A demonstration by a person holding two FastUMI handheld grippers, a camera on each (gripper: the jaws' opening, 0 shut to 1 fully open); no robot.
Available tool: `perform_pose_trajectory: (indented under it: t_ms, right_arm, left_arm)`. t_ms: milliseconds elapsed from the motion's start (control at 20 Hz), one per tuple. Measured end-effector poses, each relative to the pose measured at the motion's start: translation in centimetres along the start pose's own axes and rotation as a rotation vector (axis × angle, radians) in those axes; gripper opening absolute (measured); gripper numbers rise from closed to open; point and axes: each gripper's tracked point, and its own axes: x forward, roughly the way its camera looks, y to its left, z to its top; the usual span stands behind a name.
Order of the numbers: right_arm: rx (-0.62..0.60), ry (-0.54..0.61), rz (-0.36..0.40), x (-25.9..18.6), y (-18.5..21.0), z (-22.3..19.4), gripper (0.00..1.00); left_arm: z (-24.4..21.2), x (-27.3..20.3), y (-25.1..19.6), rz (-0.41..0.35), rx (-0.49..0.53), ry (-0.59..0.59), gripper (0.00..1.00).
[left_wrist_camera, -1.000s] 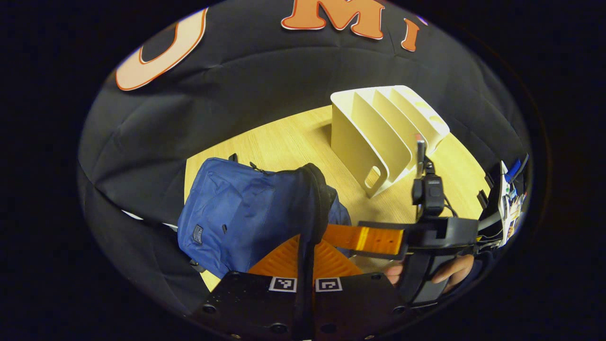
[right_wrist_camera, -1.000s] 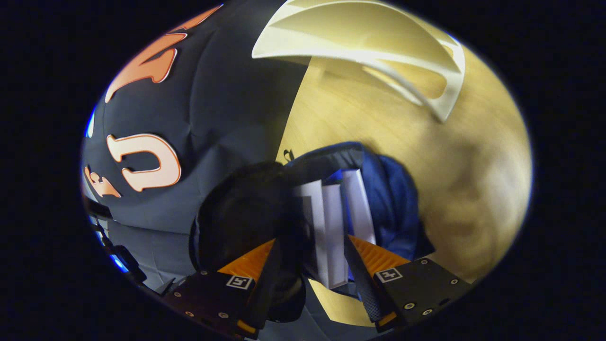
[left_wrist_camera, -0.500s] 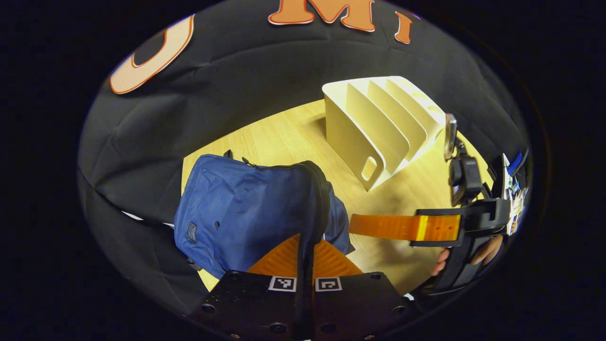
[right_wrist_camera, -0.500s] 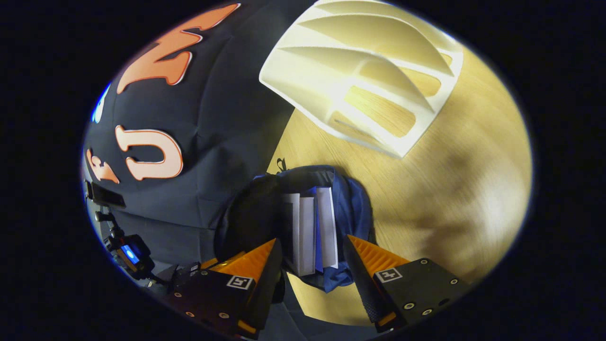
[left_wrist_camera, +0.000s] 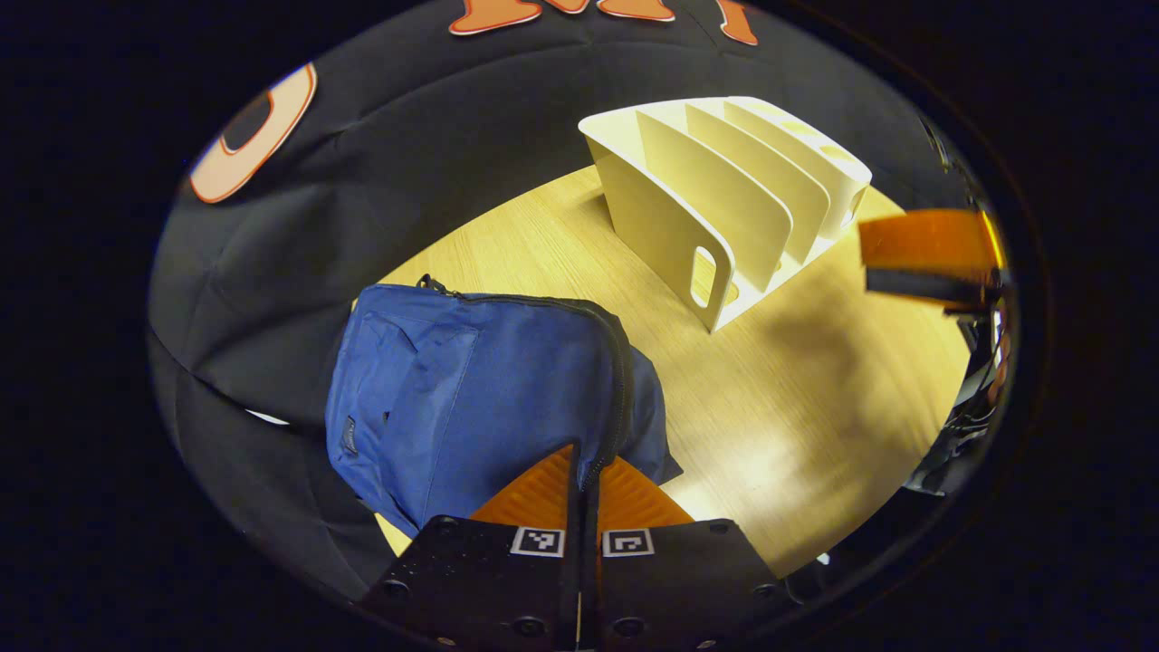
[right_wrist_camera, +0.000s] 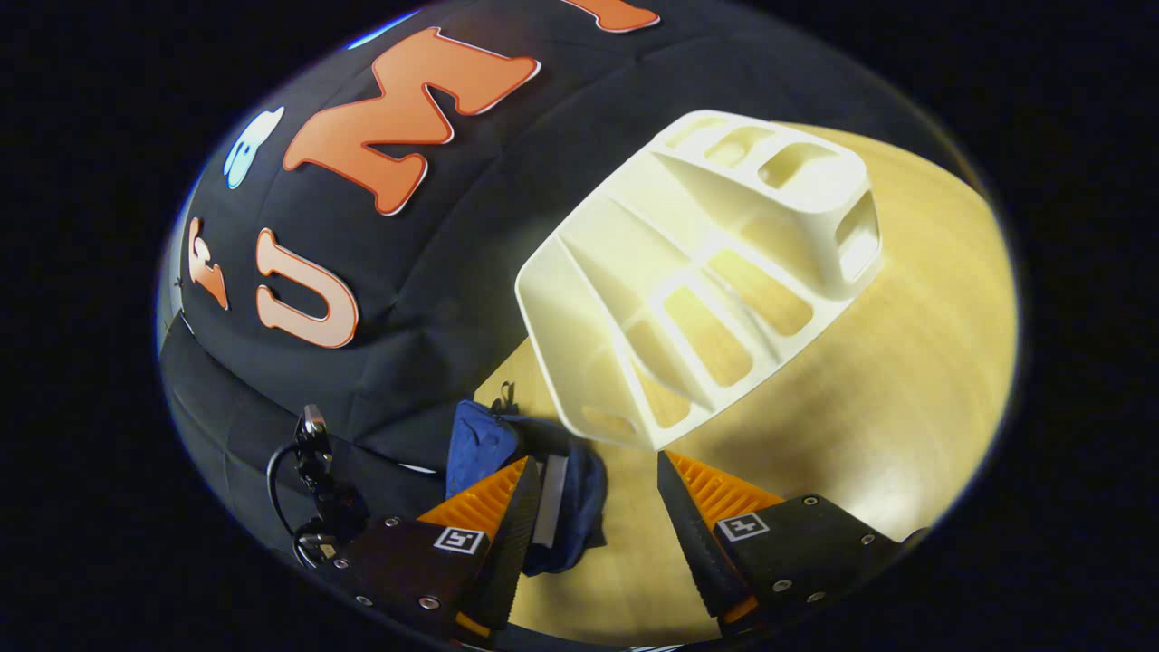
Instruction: Open the schoolbag, grab two books from the bookshelf and put them into the schoolbag.
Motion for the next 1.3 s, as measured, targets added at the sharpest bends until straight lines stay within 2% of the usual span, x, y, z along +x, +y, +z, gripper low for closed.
perform_pose_trajectory:
  t_ms: [200,250,400,450,550,600,650,700,750,850,1050,1100,1300]
  right_arm:
    - [-0.059,-0.044,-0.035,-1.8,-2.3,3.2,0.78]
    - [-0.066,-0.048,-0.044,-2.2,-2.7,3.7,0.78]
    - [-0.098,-0.058,-0.045,-2.9,-3.2,4.9,0.78]
    - [-0.108,-0.057,-0.043,-3.2,-3.3,5.2,0.78]
    - [-0.141,-0.063,-0.044,-3.8,-3.7,6.0,0.78]
    - [-0.165,-0.067,-0.049,-4.2,-4.0,6.4,0.78]
    - [-0.19,-0.075,-0.054,-4.6,-4.4,7.0,0.79]
    - [-0.214,-0.087,-0.062,-5.3,-4.6,7.7,0.79]
    - [-0.239,-0.103,-0.061,-5.8,-4.6,8.5,0.79]
    - [-0.29,-0.138,-0.067,-7.0,-4.8,10.0,0.8]
    - [-0.391,-0.244,-0.081,-9.6,-4.5,13.7,0.81]
    - [-0.415,-0.271,-0.083,-10.4,-4.4,14.6,0.81]
    - [-0.521,-0.366,-0.089,-13.1,-3.6,17.5,0.83]
  left_arm:
    - [-0.7,0.2,-1.8,0.022,-0.03,0.012,0.16]
    - [-0.6,-0.1,-2.3,0.021,-0.037,0.005,0.26]
    - [0.2,-1.0,-3.9,0.019,-0.059,-0.021,0.41]
    - [0.6,-1.6,-4.3,0.023,-0.065,-0.033,0.48]
    - [1.7,-2.3,-5.5,0.026,-0.083,-0.073,0.75]
    - [2.3,-2.9,-6.1,0.025,-0.097,-0.101,0.82]
    - [2.8,-3.5,-6.6,0.026,-0.113,-0.126,0.8]
    - [3.8,-4.0,-7.3,0.024,-0.134,-0.165,0.81]
    - [4.9,-4.6,-8.0,0.017,-0.159,-0.203,0.87]
    - [7.1,-6.0,-8.6,0.017,-0.197,-0.302,0.9]
    - [11.8,-9.9,-8.6,0.041,-0.231,-0.5,0.91]
    - [13.2,-9.6,-8.7,0.046,-0.248,-0.55,0.9]
    - [16.9,-11.6,-10.3,0.036,-0.352,-0.711,0.9]
